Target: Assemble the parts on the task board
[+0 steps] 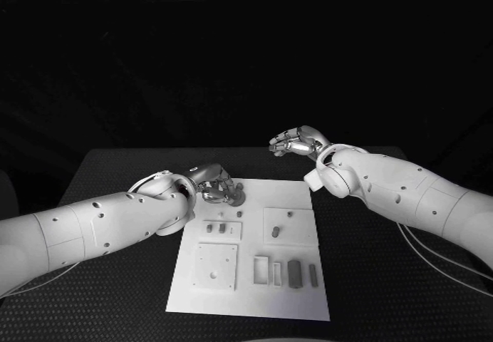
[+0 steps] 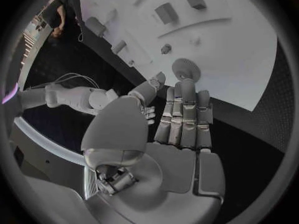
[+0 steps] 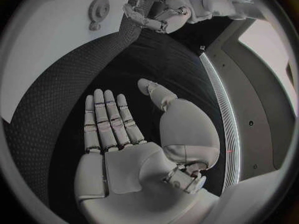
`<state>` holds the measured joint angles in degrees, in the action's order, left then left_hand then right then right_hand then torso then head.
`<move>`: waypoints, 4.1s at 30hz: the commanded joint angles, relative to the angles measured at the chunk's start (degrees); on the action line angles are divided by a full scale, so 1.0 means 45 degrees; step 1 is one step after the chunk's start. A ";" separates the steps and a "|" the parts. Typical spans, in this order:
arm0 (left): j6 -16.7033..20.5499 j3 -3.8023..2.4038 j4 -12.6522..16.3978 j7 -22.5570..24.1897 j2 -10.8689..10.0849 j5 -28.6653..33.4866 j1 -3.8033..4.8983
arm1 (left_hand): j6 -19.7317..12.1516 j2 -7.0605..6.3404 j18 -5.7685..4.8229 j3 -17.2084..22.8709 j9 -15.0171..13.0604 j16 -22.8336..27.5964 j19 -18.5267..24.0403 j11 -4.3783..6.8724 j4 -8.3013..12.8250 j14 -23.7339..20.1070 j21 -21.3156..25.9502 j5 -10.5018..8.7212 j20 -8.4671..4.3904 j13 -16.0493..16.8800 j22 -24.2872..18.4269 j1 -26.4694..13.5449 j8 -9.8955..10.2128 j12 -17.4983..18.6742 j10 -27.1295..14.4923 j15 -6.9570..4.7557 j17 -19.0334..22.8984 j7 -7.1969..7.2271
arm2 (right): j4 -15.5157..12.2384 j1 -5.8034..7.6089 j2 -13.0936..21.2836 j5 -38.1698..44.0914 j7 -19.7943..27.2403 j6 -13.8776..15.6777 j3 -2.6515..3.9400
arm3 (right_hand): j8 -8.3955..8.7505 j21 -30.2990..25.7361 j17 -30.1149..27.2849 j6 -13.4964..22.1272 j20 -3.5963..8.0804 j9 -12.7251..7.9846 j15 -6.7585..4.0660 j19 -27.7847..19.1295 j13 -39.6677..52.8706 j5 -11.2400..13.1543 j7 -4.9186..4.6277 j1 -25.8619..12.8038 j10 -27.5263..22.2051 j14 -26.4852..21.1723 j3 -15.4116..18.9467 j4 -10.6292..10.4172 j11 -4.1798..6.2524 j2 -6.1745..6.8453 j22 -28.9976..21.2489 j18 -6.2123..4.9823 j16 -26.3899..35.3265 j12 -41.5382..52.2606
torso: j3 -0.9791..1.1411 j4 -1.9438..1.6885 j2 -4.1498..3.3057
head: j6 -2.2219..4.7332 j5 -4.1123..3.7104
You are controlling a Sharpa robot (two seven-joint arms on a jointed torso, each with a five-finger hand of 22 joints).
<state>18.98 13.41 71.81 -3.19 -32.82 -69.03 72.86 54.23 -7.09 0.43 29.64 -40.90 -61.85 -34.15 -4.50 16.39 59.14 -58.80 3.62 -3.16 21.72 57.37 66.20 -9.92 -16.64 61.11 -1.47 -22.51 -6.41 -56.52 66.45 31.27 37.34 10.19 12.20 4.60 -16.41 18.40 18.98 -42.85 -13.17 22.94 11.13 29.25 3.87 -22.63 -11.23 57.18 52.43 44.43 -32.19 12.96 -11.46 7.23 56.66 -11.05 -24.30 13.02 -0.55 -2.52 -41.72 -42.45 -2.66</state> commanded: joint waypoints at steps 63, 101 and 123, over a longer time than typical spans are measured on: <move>-0.1252 0.0037 -0.1103 0.0157 0.1133 -0.2725 -0.0725 | 0.0183 0.0347 0.0329 -0.0162 0.0841 -0.1338 -0.0526 -0.0041 -0.0026 0.0641 -0.0734 0.0431 -0.0898 -0.1129 -0.0075 -0.0091 0.0080 0.1696 0.0837 -0.0051 -0.0473 -0.0108 | -0.0174 -0.0002 -0.0039 0.0016 0.0067 -0.0084 0.0002 | -0.0091 -0.0086 -0.0027 0.0083 0.0069 -0.0032 -0.0014 0.0050 0.0015 -0.0066 -0.0324 -0.0025 0.0128 -0.0121 0.0023 0.0031 0.0020 -0.0060 0.0056 0.0204 -0.0075 -0.0065 | 0.0022 0.0022 -0.0002 | -0.0187 -0.0202; -0.2013 0.0034 -0.1247 0.0248 0.1334 -0.2841 -0.0922 | 0.0892 0.0870 0.0307 0.0044 0.0934 -0.1751 -0.0683 0.0328 0.0023 0.1168 -0.1052 0.0542 -0.1160 -0.1059 -0.0123 0.0208 -0.0319 0.1613 0.1900 -0.0413 -0.0479 0.0109 | -0.0186 0.0000 -0.0067 0.0016 0.0060 -0.0121 0.0002 | -0.0101 -0.0110 -0.0036 0.0080 0.0069 -0.0041 -0.0014 0.0059 0.0015 -0.0066 -0.0321 -0.0024 0.0138 -0.0122 0.0017 0.0025 0.0022 -0.0067 0.0076 0.0205 -0.0082 -0.0075 | 0.0020 0.0011 0.0005 | -0.0288 -0.0251; -0.0260 0.0026 -0.1121 0.0806 0.1239 -0.2135 -0.0934 | 0.1590 0.1223 0.0289 0.0828 0.0944 -0.2045 -0.1045 0.0529 0.0017 0.1917 -0.1236 0.0244 -0.1402 -0.1041 -0.0283 0.0491 -0.0645 0.1636 0.2891 -0.0625 -0.0501 0.0112 | -0.0138 0.0000 -0.0107 0.0016 0.0072 -0.0149 0.0002 | -0.0105 -0.0122 -0.0040 0.0077 0.0069 -0.0045 -0.0015 0.0061 0.0015 -0.0067 -0.0319 -0.0027 0.0143 -0.0125 0.0018 0.0023 0.0024 -0.0066 0.0086 0.0206 -0.0084 -0.0079 | 0.0011 0.0041 -0.0004 | -0.0235 -0.0262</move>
<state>14.81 13.52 66.56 -1.19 -27.26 -80.63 68.73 60.97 -2.33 1.33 32.99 -36.57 -70.85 -38.41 -2.09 16.51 67.31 -64.12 4.36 -3.77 16.97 56.16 68.38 -12.49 -8.88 73.80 -4.20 -24.72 -5.88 -57.14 66.46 30.86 37.34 10.11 12.18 4.60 -16.62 18.17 18.86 -42.85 -13.17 22.81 10.94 29.25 3.87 -22.63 -11.24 57.18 52.63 44.23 -32.19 12.96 -11.26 7.23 56.98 -11.05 -24.30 13.03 -0.48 -2.45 -41.71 -43.53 -3.72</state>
